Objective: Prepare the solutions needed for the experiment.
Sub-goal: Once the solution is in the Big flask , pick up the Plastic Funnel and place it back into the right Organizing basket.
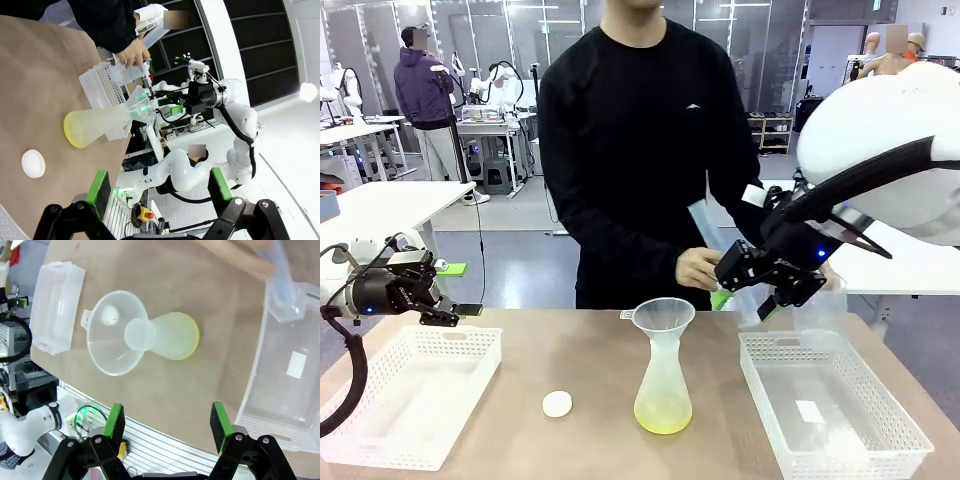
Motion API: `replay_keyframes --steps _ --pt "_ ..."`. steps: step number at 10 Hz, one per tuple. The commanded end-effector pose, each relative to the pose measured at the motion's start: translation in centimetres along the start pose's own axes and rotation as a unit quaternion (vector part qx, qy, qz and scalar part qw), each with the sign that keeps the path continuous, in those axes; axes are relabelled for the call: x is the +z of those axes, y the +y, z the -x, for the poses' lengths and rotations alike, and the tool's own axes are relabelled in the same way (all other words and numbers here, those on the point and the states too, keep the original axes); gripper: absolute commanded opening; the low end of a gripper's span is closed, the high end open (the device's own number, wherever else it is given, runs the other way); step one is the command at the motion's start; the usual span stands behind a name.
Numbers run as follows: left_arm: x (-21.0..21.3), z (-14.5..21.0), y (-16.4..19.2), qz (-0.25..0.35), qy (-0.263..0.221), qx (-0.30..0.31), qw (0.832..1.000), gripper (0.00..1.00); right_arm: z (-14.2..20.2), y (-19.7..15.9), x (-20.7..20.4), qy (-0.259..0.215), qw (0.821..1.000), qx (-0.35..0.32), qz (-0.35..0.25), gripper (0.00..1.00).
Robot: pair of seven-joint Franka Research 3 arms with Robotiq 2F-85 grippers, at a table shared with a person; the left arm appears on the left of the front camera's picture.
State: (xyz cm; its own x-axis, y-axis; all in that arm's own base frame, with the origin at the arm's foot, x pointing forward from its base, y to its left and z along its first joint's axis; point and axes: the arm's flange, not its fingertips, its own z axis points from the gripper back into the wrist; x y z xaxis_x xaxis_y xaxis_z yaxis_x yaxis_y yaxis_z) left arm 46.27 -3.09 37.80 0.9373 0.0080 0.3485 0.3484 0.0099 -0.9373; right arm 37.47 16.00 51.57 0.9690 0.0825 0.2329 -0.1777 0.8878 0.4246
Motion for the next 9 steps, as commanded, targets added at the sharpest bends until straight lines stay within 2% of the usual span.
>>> replay_keyframes --steps 1,4,9 --pt "0.0 0.1 -0.3 0.002 -0.003 -0.001 1.0 1.0 -1.8 1.6 -1.0 0.021 0.999 -0.039 -0.002 0.86" --pt "0.0 0.1 -0.3 0.002 -0.003 -0.001 1.0 1.0 -3.3 3.6 -2.8 0.018 0.998 -0.054 -0.001 0.86" --pt "0.0 0.1 -0.3 0.002 -0.003 -0.001 1.0 1.0 -4.6 3.8 -4.4 0.025 0.996 -0.083 0.017 0.86"
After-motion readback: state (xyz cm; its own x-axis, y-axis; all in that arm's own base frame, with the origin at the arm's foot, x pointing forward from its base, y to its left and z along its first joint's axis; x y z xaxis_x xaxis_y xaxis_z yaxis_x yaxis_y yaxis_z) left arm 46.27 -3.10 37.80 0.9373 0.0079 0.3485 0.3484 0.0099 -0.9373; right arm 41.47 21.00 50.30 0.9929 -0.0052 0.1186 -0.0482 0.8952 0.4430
